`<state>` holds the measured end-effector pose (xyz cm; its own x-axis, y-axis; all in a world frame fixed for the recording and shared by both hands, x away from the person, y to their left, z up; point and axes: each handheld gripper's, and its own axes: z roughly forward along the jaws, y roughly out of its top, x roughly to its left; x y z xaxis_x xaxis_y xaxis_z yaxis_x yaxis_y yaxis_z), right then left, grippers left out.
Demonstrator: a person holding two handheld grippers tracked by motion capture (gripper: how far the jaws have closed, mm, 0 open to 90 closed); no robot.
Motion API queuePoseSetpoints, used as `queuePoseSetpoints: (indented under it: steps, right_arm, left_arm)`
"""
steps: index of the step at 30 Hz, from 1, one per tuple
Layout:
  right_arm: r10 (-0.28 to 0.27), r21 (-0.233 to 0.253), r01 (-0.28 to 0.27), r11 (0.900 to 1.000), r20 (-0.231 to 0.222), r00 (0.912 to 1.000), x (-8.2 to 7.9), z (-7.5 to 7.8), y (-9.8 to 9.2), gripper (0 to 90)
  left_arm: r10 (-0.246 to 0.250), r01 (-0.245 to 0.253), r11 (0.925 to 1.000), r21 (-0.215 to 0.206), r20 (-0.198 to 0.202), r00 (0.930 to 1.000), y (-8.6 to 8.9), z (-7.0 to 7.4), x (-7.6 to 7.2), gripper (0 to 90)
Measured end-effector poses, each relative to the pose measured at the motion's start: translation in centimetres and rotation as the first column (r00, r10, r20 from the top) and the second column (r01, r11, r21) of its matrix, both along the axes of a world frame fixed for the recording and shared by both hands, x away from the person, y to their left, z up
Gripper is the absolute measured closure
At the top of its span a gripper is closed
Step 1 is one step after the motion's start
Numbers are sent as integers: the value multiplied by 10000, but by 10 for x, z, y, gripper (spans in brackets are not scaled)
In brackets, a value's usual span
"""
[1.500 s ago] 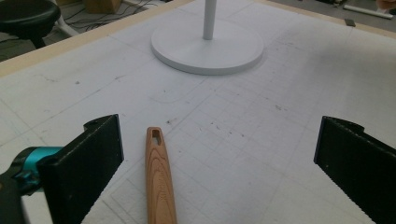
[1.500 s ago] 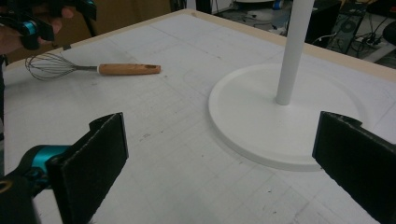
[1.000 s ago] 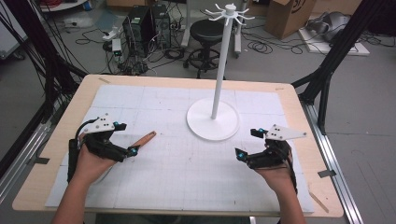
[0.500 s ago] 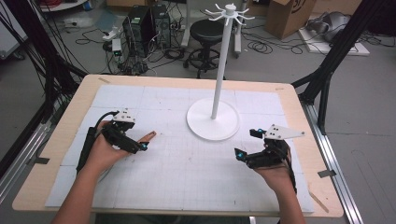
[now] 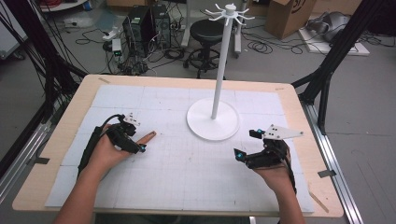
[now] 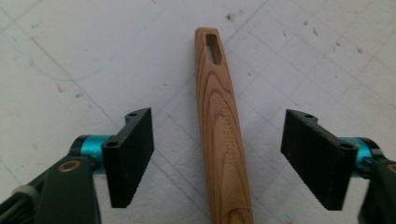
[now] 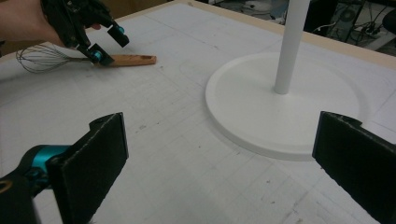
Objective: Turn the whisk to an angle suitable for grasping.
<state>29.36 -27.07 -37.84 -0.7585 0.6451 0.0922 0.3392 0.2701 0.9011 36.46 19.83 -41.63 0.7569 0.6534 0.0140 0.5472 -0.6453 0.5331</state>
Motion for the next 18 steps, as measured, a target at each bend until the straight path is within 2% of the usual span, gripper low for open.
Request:
queuePoseSetpoints:
  steps: [1,2,3,6,9,11,14,15,18]
  right_arm:
    - [33,34,-33,10000,-33,10000,0,0,0,23]
    - [63,32,-63,10000,-25,10000,0,0,0,23]
    - [63,32,-63,10000,-25,10000,0,0,0,23]
    - [93,-9,-93,10000,-73,9999,0,-1,1,23]
    - [99,-18,-99,9999,-44,9999,0,-1,1,23]
    - [45,55,-45,10000,-75,10000,0,0,-1,23]
    - [30,80,-30,10000,-58,10000,0,0,-2,23]
    - [41,62,-40,10000,-74,10000,0,0,-2,23]
    - [-1,62,2,10000,-134,9999,0,0,-4,23]
  left_arm:
    - [-89,90,10000,37,-144,9999,0,-1,0,379]
    - [-245,247,9997,52,-404,9989,-1,-3,-1,426]
    - [-245,247,9997,52,-404,9989,-1,-3,-1,437]
    - [-243,259,9987,431,-385,9990,-3,-4,-2,447]
    - [-133,155,9987,488,-444,9989,-3,-6,-1,489]
    - [-175,200,9989,415,-612,9980,-1,-6,-1,546]
    - [-245,270,9989,384,-641,9976,0,-6,-1,583]
    - [-253,275,9991,325,-656,9975,1,-6,-1,640]
    - [-349,369,9990,269,-690,9970,3,-6,-1,650]
